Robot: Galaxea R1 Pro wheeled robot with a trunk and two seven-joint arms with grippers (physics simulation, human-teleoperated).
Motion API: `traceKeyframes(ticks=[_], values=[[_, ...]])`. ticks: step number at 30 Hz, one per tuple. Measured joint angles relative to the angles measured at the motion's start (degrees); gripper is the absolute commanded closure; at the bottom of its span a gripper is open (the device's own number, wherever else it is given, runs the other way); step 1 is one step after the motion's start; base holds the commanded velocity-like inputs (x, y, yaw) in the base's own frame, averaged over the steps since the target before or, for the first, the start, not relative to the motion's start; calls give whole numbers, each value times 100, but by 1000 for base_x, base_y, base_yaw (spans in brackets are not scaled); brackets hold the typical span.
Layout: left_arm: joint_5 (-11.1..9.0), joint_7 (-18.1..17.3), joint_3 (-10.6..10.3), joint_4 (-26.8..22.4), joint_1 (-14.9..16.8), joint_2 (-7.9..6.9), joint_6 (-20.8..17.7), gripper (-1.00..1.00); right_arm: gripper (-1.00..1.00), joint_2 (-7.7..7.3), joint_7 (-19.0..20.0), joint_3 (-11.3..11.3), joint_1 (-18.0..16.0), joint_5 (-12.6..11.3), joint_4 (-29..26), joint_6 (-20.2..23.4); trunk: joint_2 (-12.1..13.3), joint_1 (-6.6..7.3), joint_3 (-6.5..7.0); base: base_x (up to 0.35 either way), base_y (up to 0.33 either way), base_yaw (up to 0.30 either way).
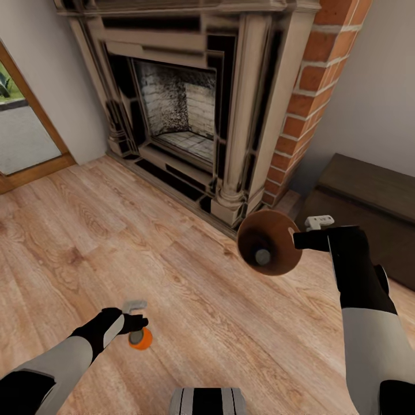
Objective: Put the three can of soda from the living room inside the tash can in the kitchen.
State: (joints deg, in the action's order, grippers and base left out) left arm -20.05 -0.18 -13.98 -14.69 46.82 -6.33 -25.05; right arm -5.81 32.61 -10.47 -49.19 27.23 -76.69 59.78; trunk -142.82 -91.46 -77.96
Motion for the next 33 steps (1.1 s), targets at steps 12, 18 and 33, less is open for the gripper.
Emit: traceKeyframes(ticks=[12,18,33], values=[[-5,0,0,1,-24,0,-8,-100,100,1,2,18,-16,-10,7,7,-56,-51,-368,0,0,0],[-5,1,1,1,-24,0,-9,-100,100,15,-8,23,-109,26,6,-10,-60,-58,-488,0,0,0],[-7,-1,1,-1,-24,-3,-5,100,100,26,-5,249,-142,11,6,-3,-60,-58,-570,0,0,0]])
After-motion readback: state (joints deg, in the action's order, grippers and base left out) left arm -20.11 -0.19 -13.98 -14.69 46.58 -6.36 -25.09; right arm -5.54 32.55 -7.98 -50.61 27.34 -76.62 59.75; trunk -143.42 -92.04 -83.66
